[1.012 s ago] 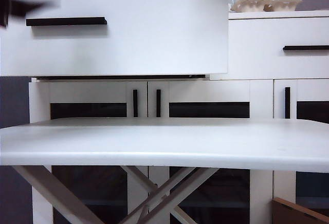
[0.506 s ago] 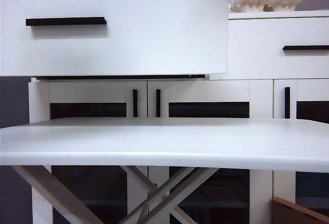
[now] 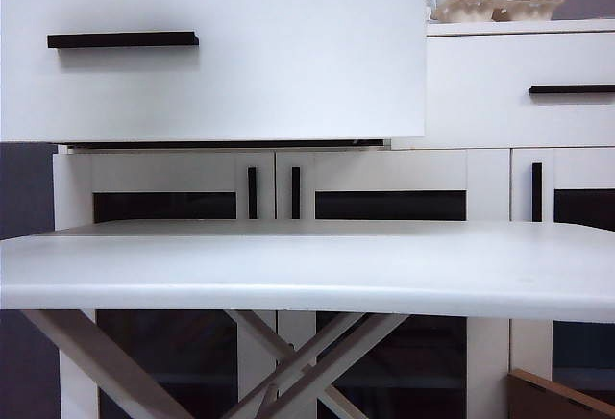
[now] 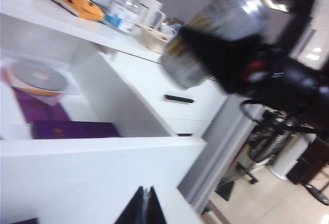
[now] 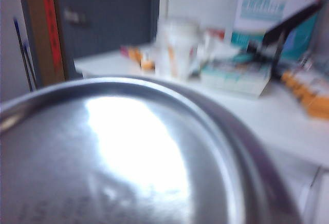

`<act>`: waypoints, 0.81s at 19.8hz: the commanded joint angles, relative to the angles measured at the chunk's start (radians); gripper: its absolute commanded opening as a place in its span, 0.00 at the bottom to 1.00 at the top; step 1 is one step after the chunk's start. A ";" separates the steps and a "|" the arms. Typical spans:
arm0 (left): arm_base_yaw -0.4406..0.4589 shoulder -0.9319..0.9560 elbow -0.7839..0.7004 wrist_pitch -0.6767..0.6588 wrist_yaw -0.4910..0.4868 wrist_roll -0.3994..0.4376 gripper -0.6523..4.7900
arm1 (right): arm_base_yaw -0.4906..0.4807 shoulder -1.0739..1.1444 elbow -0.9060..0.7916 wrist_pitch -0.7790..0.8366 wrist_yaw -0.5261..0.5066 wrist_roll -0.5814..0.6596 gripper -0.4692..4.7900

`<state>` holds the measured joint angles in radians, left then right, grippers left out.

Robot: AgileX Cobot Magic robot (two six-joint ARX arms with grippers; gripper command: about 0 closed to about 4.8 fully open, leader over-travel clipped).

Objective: Pick up a can of beer from the white table, open the left drawer, place the beer inside the drawer, and finally close the drawer.

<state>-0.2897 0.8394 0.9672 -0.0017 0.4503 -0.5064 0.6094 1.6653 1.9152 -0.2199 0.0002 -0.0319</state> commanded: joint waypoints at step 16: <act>-0.001 -0.001 0.002 -0.011 -0.004 0.010 0.11 | -0.049 0.240 0.084 0.129 0.116 -0.203 0.33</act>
<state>-0.2901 0.8410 0.9665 -0.0250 0.4446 -0.5014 0.5644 1.9183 1.9846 -0.1558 0.1020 -0.2146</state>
